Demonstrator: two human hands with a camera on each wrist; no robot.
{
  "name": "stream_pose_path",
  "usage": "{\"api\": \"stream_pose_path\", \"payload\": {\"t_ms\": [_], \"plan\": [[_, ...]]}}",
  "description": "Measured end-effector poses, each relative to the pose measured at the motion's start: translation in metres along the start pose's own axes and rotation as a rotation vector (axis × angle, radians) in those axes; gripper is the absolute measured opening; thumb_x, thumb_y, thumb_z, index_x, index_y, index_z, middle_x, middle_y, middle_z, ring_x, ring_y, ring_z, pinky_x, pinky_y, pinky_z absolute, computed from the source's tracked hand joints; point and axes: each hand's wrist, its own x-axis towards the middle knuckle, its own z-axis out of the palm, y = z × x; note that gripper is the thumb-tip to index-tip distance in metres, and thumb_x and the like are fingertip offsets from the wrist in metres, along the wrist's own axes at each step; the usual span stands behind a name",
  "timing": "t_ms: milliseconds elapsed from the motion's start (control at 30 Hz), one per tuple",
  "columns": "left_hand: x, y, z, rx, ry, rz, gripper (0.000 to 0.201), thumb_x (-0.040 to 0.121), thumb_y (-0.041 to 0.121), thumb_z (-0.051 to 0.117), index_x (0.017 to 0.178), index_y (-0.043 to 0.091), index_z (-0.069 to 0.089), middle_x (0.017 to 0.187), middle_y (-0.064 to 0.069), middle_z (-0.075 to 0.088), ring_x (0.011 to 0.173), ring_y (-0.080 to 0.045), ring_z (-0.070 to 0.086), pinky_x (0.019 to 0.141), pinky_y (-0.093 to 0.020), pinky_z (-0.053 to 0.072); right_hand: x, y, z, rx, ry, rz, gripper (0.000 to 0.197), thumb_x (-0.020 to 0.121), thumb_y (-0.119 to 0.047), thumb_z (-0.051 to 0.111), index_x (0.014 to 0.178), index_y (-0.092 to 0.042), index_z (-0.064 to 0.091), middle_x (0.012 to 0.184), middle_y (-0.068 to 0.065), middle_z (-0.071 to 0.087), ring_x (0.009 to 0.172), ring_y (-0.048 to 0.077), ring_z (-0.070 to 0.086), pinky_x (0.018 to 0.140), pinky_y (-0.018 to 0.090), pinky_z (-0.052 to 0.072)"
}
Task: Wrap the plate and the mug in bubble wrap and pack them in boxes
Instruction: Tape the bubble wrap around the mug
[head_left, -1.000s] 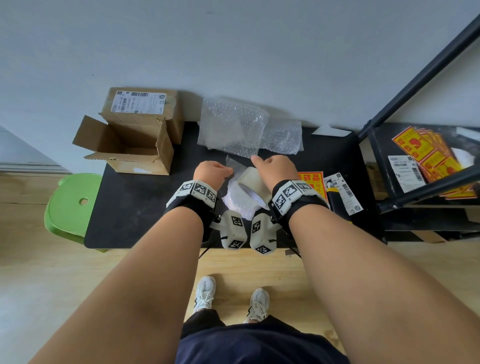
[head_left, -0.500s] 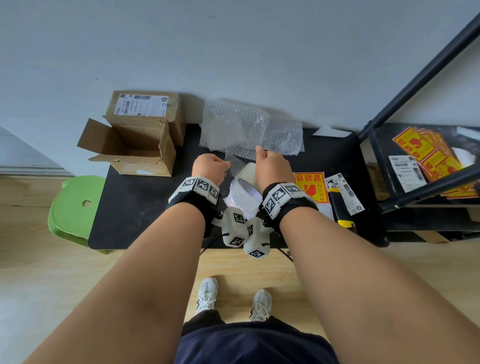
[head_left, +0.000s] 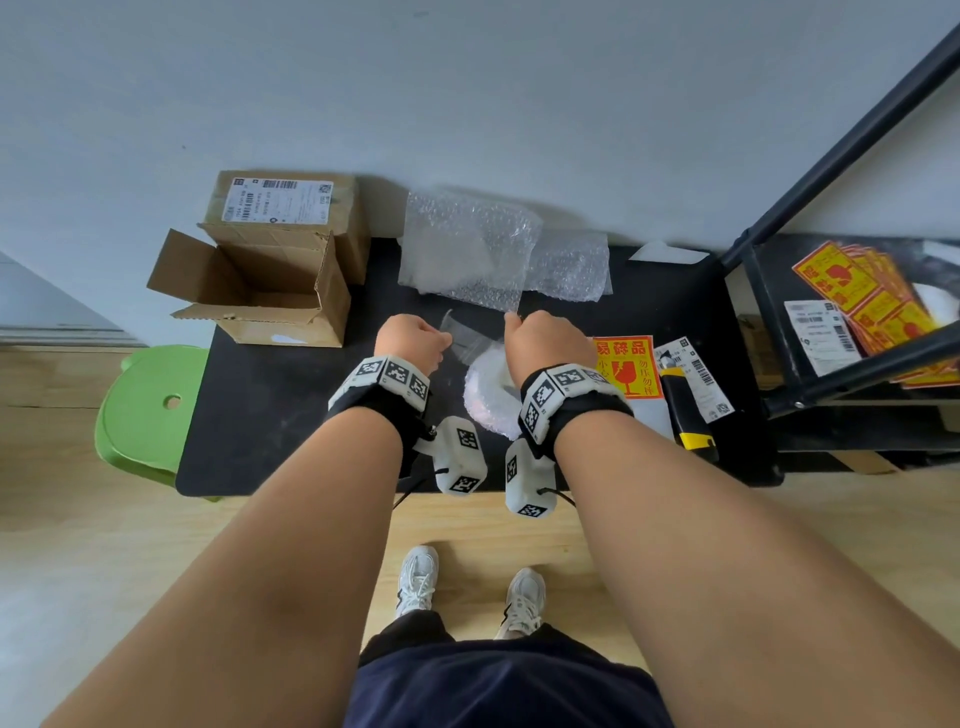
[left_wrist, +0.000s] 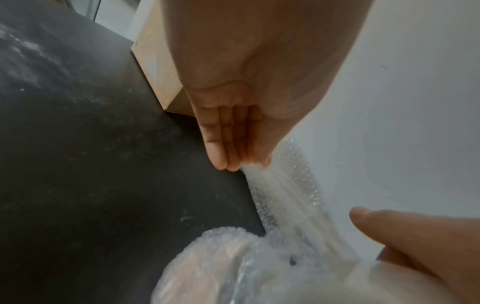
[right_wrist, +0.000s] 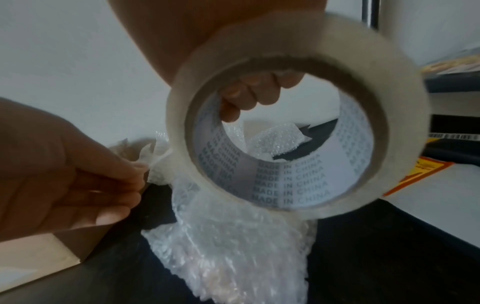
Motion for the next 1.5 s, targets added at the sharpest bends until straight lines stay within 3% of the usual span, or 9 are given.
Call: {"api": "stream_pose_path", "payload": {"t_ms": [133, 333, 433, 567, 833, 1000, 1167, 1333, 1500], "plan": [[0.002, -0.006, -0.001, 0.015, 0.025, 0.034, 0.025, 0.089, 0.027, 0.065, 0.066, 0.017, 0.061, 0.072, -0.007, 0.066, 0.074, -0.023, 0.064, 0.083, -0.038, 0.057, 0.008, 0.001, -0.002, 0.119, -0.014, 0.051, 0.050, 0.101, -0.045, 0.030, 0.099, -0.008, 0.064, 0.087, 0.008, 0.063, 0.080, 0.027, 0.058, 0.067, 0.032, 0.038], [-0.001, -0.009, 0.003, 0.069, 0.042, 0.049, 0.020, 0.090, 0.031, 0.064, 0.080, 0.013, 0.068, 0.077, -0.005, 0.068, 0.071, -0.020, 0.061, 0.071, -0.031, 0.052, 0.001, 0.010, 0.000, 0.207, -0.031, -0.071, 0.060, 0.089, -0.067, 0.042, 0.058, -0.015, 0.046, 0.056, 0.000, 0.048, 0.055, 0.022, 0.050, 0.050, 0.029, 0.028], [-0.002, -0.009, 0.003, 0.107, 0.045, 0.050, 0.019, 0.091, 0.030, 0.062, 0.083, 0.014, 0.068, 0.079, -0.005, 0.068, 0.073, -0.021, 0.062, 0.068, -0.029, 0.049, -0.002, 0.012, -0.007, 0.214, -0.133, -0.119, 0.062, 0.076, -0.074, 0.057, 0.056, -0.017, 0.042, 0.055, -0.002, 0.044, 0.053, 0.019, 0.047, 0.049, 0.029, 0.029], [-0.003, -0.008, 0.004, 0.113, 0.054, 0.058, 0.020, 0.092, 0.031, 0.061, 0.077, 0.017, 0.064, 0.080, -0.005, 0.068, 0.075, -0.021, 0.062, 0.067, -0.029, 0.047, 0.004, 0.013, -0.013, 0.143, -0.271, -0.086, 0.057, 0.066, -0.071, 0.068, 0.065, -0.016, 0.056, 0.064, -0.002, 0.055, 0.060, 0.015, 0.056, 0.051, 0.027, 0.035], [-0.005, -0.010, 0.005, 0.128, 0.078, 0.073, 0.026, 0.094, 0.030, 0.058, 0.071, 0.018, 0.060, 0.074, -0.004, 0.064, 0.073, -0.022, 0.060, 0.069, -0.031, 0.047, -0.005, 0.023, -0.020, 0.320, -0.231, -0.073, 0.056, 0.085, -0.047, 0.062, 0.049, -0.018, 0.029, 0.049, -0.003, 0.028, 0.047, 0.018, 0.032, 0.051, 0.029, 0.025], [-0.001, -0.012, 0.013, 0.155, 0.067, 0.017, 0.022, 0.095, 0.032, 0.058, 0.083, 0.016, 0.065, 0.066, 0.000, 0.058, 0.065, -0.018, 0.056, 0.066, -0.029, 0.044, -0.009, 0.023, -0.014, 0.312, -0.155, -0.121, 0.058, 0.088, -0.054, 0.058, 0.051, -0.016, 0.033, 0.050, 0.000, 0.031, 0.050, 0.020, 0.036, 0.052, 0.031, 0.028], [0.008, -0.024, 0.022, 0.139, 0.002, -0.029, 0.022, 0.094, 0.033, 0.059, 0.084, 0.015, 0.067, 0.077, -0.003, 0.063, 0.069, -0.021, 0.058, 0.065, -0.029, 0.043, -0.010, 0.011, -0.003, 0.296, -0.107, -0.109, 0.060, 0.087, -0.056, 0.058, 0.050, -0.016, 0.033, 0.048, 0.000, 0.033, 0.048, 0.020, 0.038, 0.052, 0.032, 0.030], [0.015, -0.034, 0.030, 0.113, -0.096, -0.076, 0.026, 0.088, 0.033, 0.064, 0.079, 0.009, 0.070, 0.071, -0.005, 0.065, 0.063, -0.022, 0.059, 0.059, -0.027, 0.045, -0.008, -0.001, -0.001, 0.277, -0.100, -0.089, 0.059, 0.084, -0.051, 0.061, 0.048, -0.017, 0.029, 0.048, 0.000, 0.028, 0.048, 0.020, 0.033, 0.049, 0.030, 0.025], [0.025, -0.043, 0.040, -0.027, -0.195, -0.150, 0.033, 0.083, 0.026, 0.069, 0.058, 0.006, 0.059, 0.063, -0.011, 0.062, 0.058, -0.028, 0.052, 0.065, -0.038, 0.053, -0.004, -0.009, 0.001, 0.273, -0.092, -0.068, 0.060, 0.082, -0.049, 0.064, 0.046, -0.015, 0.030, 0.047, 0.001, 0.029, 0.048, 0.021, 0.035, 0.050, 0.032, 0.026]]}}
